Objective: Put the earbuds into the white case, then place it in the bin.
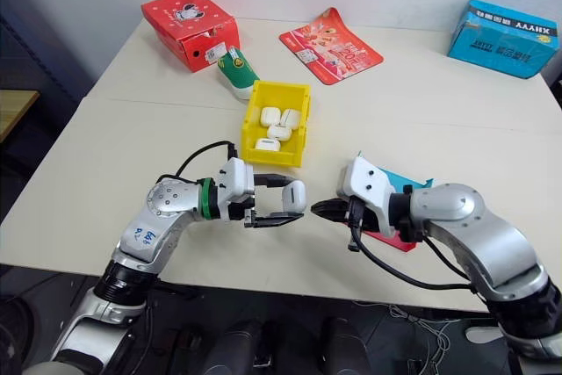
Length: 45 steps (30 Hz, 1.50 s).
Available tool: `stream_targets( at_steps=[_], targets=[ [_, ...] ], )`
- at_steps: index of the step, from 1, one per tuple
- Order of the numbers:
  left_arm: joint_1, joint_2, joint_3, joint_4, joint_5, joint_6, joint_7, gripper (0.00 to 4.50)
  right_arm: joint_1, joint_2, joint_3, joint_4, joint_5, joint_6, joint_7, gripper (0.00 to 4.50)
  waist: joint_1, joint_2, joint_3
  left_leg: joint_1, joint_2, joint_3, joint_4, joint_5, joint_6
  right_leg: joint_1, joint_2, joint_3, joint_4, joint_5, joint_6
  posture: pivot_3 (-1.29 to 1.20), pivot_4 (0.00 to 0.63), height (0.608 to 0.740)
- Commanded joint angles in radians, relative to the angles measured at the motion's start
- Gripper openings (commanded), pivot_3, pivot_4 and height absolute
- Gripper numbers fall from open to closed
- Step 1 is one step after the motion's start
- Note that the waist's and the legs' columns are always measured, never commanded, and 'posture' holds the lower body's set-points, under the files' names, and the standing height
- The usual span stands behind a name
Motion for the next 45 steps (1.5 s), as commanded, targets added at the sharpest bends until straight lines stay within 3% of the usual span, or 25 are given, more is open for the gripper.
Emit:
stream_targets(
  at_steps=[1,3,6,8,11,14,17,24,30,31,35,38,42,45],
  targets=[
    [0.031,0.014,0.037,-0.066,-0.047,0.009,-0.005,2.82,0.065,0.013,-0.137,-0.031,0.018,-0.06,-0.012,0.03,0.0,0.0,0.0,0.0,0.0,0.0,0.0,0.0,0.0,0.0,0.0,0.0,0.0,0.0,0.0,0.0,0.15,0.74],
    [0.06,0.027,0.086,-0.093,-0.087,0.053,0.018,2.82,0.161,0.075,-0.28,-0.03,0.099,-0.068,-0.046,0.03,0.001,0.0,0.0,0.0,0.0,0.0,0.0,0.0,0.0,0.0,0.0,0.0,0.0,0.0,0.0,0.0,0.15,0.74],
    [0.105,0.055,0.188,-0.138,-0.141,0.104,0.066,2.82,0.341,0.158,-0.465,-0.01,0.09,-0.21,-0.025,0.63,0.005,0.0,0.0,0.0,0.0,-0.001,0.0,0.0,0.0,0.001,0.001,-0.001,0.0,0.0,0.0,0.0,0.15,0.74],
    [0.137,0.061,0.301,-0.153,-0.276,0.151,0.062,2.82,0.421,0.231,-0.546,0.004,0.015,-0.394,-0.036,1.31,0.003,0.0,0.0,0.0,0.0,-0.001,-0.001,0.0,0.0,0.001,0.001,0.0,0.0,0.0,0.0,0.0,0.15,0.74],
    [0.121,0.12,0.397,-0.072,-0.291,0.174,0.072,2.82,0.473,0.32,-0.644,0.012,-0.068,-0.569,-0.114,2.35,-0.002,0.0,0.0,0.001,0.0,0.0,0.0,0.0,0.0,0.001,0.001,0.001,0.001,0.0,0.001,0.0,0.15,0.74],
    [0.027,0.142,0.401,0.042,-0.254,0.18,0.11,2.82,0.523,0.382,-0.681,0.049,-0.103,-0.749,-0.096,3.49,0.0,0.0,0.0,0.005,0.0,0.003,-0.001,0.001,-0.002,0.001,0.002,0.003,0.003,0.0,0.001,0.0,0.15,0.74],
    [-0.141,0.099,0.344,0.205,-0.194,0.151,0.136,2.82,0.627,0.41,-0.714,0.046,0.013,-0.735,-0.047,4.48,0.02,-0.001,0.0,0.006,0.0,0.002,-0.001,0.002,-0.005,0.001,0.002,0.004,0.004,0.0,0.001,0.0,0.15,0.74],
    [-0.532,-0.045,0.214,0.787,0.064,-0.055,0.282,2.82,0.683,0.449,-0.746,0.09,0.01,-0.851,-0.066,4.48,0.018,-0.003,0.0,0.008,-0.002,0.011,-0.002,0.002,0.0,0.0,0.003,0.009,0.007,0.002,0.003,0.0,0.15,0.74],
    [-0.678,-0.101,0.204,1.091,0.143,-0.2,0.312,2.82,0.71,0.484,-0.712,0.075,-0.022,-0.884,-0.115,4.48,-0.002,-0.005,0.001,0.014,-0.001,0.018,-0.015,0.002,0.0,-0.002,0.003,0.01,0.003,0.002,0.003,0.0,0.15,0.74],
    [-0.688,-0.106,0.214,1.113,0.141,-0.217,0.309,3.17,0.712,0.488,-0.702,0.071,-0.03,-0.888,-0.123,4.5,-0.004,-0.005,0.001,0.014,-0.001,0.019,-0.015,0.002,0.0,-0.002,0.003,0.01,0.003,0.002,0.003,0.0,0.15,0.74],
    [-0.663,-0.099,0.26,1.051,0.088,-0.258,0.218,4.44,0.722,0.48,-0.679,0.08,-0.031,-0.892,-0.117,4.5,-0.003,-0.005,0.001,0.015,-0.001,0.02,-0.015,0.002,0.0,-0.003,0.003,0.012,0.003,0.002,0.003,0.0,0.15,0.74],
    [-0.558,-0.025,0.297,0.883,0.027,-0.243,0.087,4.48,0.711,0.432,-0.675,0.114,-0.027,-0.885,-0.075,4.5,-0.015,-0.005,0.001,0.016,-0.001,0.022,-0.015,0.002,0.0,-0.003,0.002,0.014,0.003,0.002,0.003,0.0,0.15,0.74],
    [-0.259,0.181,0.354,0.567,-0.029,-0.251,-0.071,4.48,0.625,0.289,-0.669,0.237,0.0,-0.854,0.031,4.5,-0.057,-0.005,0.001,0.021,0.0,0.025,-0.017,0.001,-0.001,-0.002,0.003,0.023,0.004,0.001,0.003,0.0,0.15,0.74],
    [0.025,0.306,0.485,0.373,-0.094,-0.23,-0.11,4.48,0.518,0.165,-0.656,0.39,0.014,-0.85,0.142,4.5,-0.06,-0.006,0.002,0.021,0.002,0.024,-0.017,0.002,-0.002,-0.002,0.002,0.023,0.007,0.0,0.0,0.0,0.15,0.74]
  ],
)
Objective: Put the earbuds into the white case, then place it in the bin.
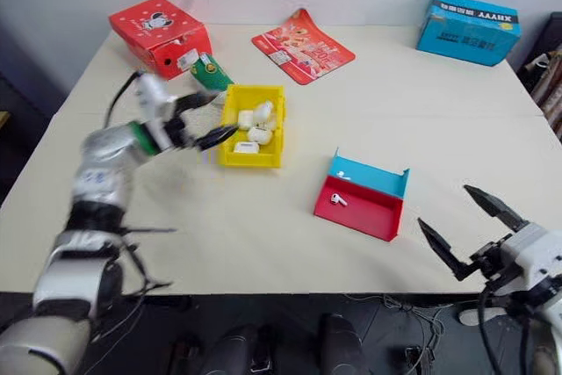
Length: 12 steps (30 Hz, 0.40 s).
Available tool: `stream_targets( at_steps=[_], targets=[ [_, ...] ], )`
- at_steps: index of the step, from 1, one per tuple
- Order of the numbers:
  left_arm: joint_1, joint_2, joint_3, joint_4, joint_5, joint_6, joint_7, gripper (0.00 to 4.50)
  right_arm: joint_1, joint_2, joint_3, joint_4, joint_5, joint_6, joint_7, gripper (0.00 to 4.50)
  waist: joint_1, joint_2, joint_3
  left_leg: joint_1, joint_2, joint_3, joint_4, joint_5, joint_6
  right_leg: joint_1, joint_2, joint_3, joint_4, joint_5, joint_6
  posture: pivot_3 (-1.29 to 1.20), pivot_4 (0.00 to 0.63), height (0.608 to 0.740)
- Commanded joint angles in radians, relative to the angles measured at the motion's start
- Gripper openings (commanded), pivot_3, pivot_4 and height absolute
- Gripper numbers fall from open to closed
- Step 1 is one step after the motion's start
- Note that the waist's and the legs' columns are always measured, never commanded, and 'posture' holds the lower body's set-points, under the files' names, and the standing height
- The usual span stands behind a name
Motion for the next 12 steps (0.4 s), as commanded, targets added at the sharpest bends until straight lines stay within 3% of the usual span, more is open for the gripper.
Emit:
stream_targets(
  at_steps=[1,6,12],
  targets=[
    [0.267,0.115,0.171,-0.247,-0.091,0.002,-0.05,4.48,-0.124,-0.126,-0.001,0.159,0.027,-0.006,0.135,4.5,-0.005,0.0,0.0,0.0,0.0,0.0,0.0,0.0,0.0,0.0,0.0,0.0,0.0,0.0,0.0,0.0,0.15,0.74],
    [0.663,0.17,0.385,-0.484,-0.096,0.054,0.023,4.48,-0.36,-0.265,0.083,0.473,-0.012,-0.073,0.35,4.5,0.017,-0.001,0.001,0.001,0.0,-0.004,0.0,-0.005,-0.006,0.001,-0.005,-0.001,-0.004,-0.001,-0.002,0.0,0.15,0.74],
    [0.843,0.128,0.496,-0.609,-0.118,0.078,0.096,4.48,-0.588,-0.288,0.195,0.699,-0.08,-0.148,0.459,4.5,0.04,0.0,0.001,0.0,-0.001,-0.006,0.0,-0.005,-0.006,0.002,-0.007,-0.004,-0.006,-0.001,-0.003,0.0,0.15,0.74]
  ],
)
